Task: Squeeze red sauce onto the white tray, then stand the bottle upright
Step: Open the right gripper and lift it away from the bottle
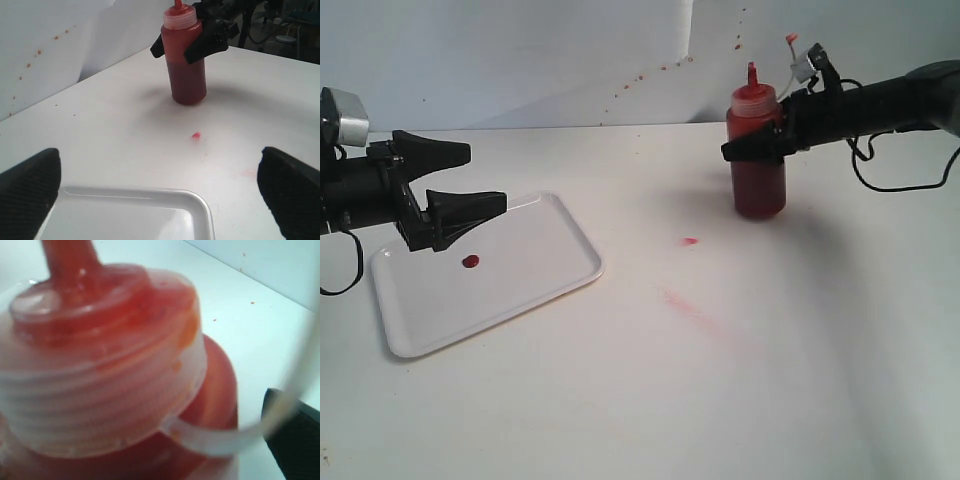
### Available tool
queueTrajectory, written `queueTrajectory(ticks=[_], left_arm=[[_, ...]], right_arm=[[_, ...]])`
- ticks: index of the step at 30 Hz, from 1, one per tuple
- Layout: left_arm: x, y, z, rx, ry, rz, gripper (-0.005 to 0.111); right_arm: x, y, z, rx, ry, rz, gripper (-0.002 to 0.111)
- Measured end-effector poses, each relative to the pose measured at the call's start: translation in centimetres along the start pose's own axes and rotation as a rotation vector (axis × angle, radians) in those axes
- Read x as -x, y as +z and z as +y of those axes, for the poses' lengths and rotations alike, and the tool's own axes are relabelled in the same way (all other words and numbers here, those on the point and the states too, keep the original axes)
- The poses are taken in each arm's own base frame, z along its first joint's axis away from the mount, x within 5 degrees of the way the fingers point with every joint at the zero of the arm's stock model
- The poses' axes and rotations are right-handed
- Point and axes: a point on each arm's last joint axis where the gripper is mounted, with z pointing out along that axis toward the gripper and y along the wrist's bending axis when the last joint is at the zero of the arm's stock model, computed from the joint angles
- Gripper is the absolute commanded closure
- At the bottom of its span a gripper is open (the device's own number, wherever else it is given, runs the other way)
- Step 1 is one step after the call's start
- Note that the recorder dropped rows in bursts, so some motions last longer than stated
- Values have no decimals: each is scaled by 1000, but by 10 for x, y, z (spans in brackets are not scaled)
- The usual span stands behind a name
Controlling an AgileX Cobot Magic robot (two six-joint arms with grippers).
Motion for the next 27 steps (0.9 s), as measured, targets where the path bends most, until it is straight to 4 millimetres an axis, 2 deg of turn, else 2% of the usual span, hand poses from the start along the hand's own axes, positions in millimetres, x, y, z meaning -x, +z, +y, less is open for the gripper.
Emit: queueTrajectory(ticks=[7, 16, 19, 27], left_arm=[[0, 0, 0, 0, 0, 0, 2], [0, 0, 0, 0, 0, 0, 2], [0, 0, 0, 0, 0, 0, 2], [0, 0, 0, 0, 0, 0, 2]], right_arm=[[-7, -20, -11, -37, 78, -16, 11], [-7, -22, -12, -38, 160, -21, 11], [-1, -25, -10, -42, 167, -26, 11], [34, -44, 3, -66, 151, -55, 11]])
